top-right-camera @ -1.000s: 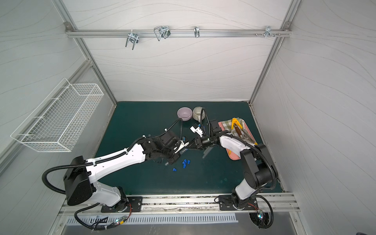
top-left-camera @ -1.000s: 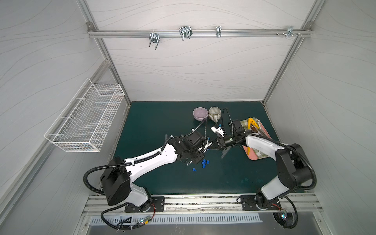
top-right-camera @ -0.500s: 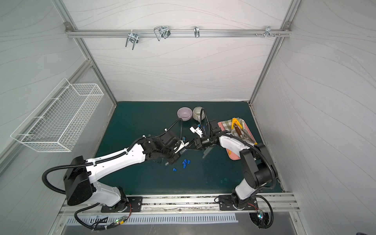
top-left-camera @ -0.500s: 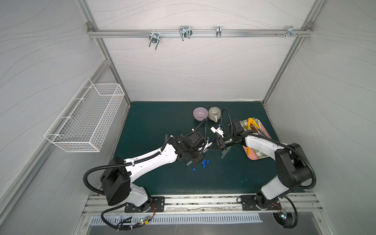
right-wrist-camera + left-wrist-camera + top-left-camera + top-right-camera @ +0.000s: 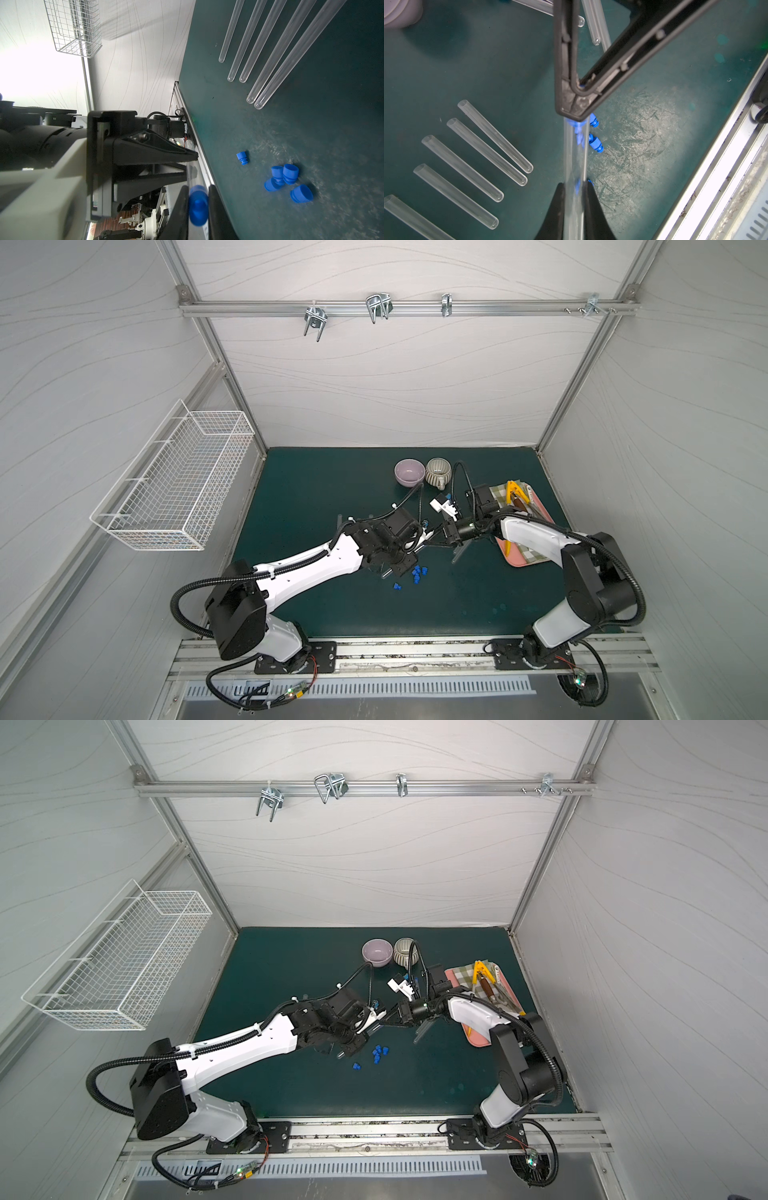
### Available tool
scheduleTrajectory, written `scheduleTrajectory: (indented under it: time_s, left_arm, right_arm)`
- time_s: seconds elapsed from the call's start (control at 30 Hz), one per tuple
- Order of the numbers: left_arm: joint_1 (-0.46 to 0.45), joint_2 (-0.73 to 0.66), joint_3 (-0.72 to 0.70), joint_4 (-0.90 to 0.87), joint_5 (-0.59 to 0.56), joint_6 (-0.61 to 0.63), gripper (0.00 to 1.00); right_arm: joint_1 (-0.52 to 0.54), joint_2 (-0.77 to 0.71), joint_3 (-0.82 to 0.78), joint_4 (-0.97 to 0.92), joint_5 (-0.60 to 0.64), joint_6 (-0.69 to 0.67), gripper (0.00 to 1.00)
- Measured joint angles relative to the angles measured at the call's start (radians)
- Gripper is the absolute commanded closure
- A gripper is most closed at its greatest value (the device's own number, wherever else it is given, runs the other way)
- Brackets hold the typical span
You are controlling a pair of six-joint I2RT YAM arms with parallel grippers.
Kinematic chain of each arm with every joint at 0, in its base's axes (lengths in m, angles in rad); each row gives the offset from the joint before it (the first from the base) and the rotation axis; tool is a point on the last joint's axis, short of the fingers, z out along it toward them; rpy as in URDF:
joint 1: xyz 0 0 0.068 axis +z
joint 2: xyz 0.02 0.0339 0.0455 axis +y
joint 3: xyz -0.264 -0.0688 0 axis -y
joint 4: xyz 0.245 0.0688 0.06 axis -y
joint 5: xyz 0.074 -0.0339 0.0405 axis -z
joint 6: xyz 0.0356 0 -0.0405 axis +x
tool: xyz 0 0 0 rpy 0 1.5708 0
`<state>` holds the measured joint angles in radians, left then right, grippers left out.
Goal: Remove stoppers from test tubes
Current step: Open the stopper on the test tube.
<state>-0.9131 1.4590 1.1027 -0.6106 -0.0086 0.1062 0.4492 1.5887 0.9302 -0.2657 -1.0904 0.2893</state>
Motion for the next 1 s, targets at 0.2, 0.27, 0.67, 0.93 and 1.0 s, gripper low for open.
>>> scheduleTrajectory:
  time_s: [0.2, 0.27, 0.67, 0.93, 1.0]
  left_arm:
    - [-0.003, 0.0, 0.0, 0.024, -0.014, 0.006, 0.99]
    - [-0.005, 0.0, 0.0, 0.035, -0.017, 0.008, 0.99]
    - [-0.013, 0.015, 0.0, 0.06, -0.033, 0.021, 0.99]
    - [-0.018, 0.024, 0.0, 0.106, -0.047, 0.025, 0.99]
    - [-0.018, 0.024, 0.0, 0.11, -0.048, 0.026, 0.99]
  right_arm:
    - [-0.031, 0.0, -0.01, 0.024, -0.035, 0.018, 1.0]
    - [-0.043, -0.002, -0.016, 0.034, -0.052, 0.029, 1.0]
    - [-0.051, -0.018, 0.028, -0.114, 0.016, -0.08, 1.0]
    - [-0.085, -0.042, 0.016, -0.101, 0.009, -0.062, 1.0]
    - [-0.086, -0.045, 0.016, -0.101, 0.009, -0.06, 1.0]
